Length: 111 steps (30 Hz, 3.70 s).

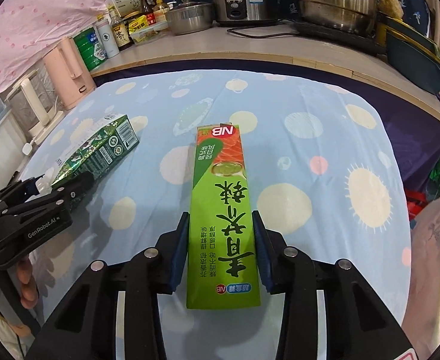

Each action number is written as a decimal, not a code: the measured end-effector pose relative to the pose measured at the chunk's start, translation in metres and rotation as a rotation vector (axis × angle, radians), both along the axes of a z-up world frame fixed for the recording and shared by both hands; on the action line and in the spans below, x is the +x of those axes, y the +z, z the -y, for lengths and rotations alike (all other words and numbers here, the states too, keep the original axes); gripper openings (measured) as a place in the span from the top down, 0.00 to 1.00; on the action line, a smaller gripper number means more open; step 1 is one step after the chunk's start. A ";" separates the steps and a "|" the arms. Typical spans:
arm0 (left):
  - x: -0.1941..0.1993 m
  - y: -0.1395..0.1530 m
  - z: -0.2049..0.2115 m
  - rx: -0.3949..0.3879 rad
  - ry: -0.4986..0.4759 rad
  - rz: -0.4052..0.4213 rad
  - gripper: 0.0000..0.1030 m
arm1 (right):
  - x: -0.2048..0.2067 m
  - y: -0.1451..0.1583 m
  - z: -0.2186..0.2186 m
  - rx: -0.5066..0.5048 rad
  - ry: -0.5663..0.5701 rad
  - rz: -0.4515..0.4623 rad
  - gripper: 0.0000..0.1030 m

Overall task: Collect trash
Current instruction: 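Grasp the milk carton with the left tool while the right grasps the green NB box, then carry the carton and green box over the bin and open both tools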

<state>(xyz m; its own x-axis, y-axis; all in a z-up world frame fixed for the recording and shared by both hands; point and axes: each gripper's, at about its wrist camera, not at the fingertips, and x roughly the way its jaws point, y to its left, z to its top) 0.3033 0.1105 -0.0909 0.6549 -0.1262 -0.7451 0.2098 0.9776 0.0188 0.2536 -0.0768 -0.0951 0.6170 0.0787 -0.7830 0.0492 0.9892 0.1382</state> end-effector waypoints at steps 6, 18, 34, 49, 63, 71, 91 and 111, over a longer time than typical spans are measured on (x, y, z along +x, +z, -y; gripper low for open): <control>-0.034 0.018 0.019 0.000 0.019 0.001 0.46 | -0.030 0.016 0.009 0.016 -0.034 0.029 0.63; -0.096 0.046 0.064 -0.016 -0.008 -0.021 0.49 | -0.089 0.048 0.037 0.071 -0.091 0.101 0.63; -0.153 0.089 0.128 -0.020 -0.100 0.028 0.50 | -0.165 0.070 0.099 0.116 -0.213 0.166 0.63; -0.177 0.133 0.221 -0.060 -0.242 0.091 0.50 | -0.223 0.075 0.192 0.146 -0.421 0.183 0.63; -0.183 0.148 0.313 -0.134 -0.382 0.118 0.50 | -0.246 0.051 0.254 0.164 -0.551 0.094 0.63; -0.183 0.127 0.345 -0.127 -0.422 0.073 0.50 | -0.246 0.039 0.266 0.175 -0.571 0.061 0.63; -0.173 0.095 0.369 -0.095 -0.440 0.011 0.49 | -0.224 0.030 0.277 0.180 -0.588 0.044 0.62; -0.171 0.106 0.352 -0.101 -0.392 0.083 0.18 | -0.230 0.051 0.278 0.191 -0.608 0.119 0.40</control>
<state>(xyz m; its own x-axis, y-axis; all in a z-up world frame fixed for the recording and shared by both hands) 0.1328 -0.2412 0.0150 0.5999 -0.4480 -0.6629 0.5688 0.8215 -0.0403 0.0232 -0.3551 -0.0443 0.6767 -0.1813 -0.7136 0.5669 0.7468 0.3478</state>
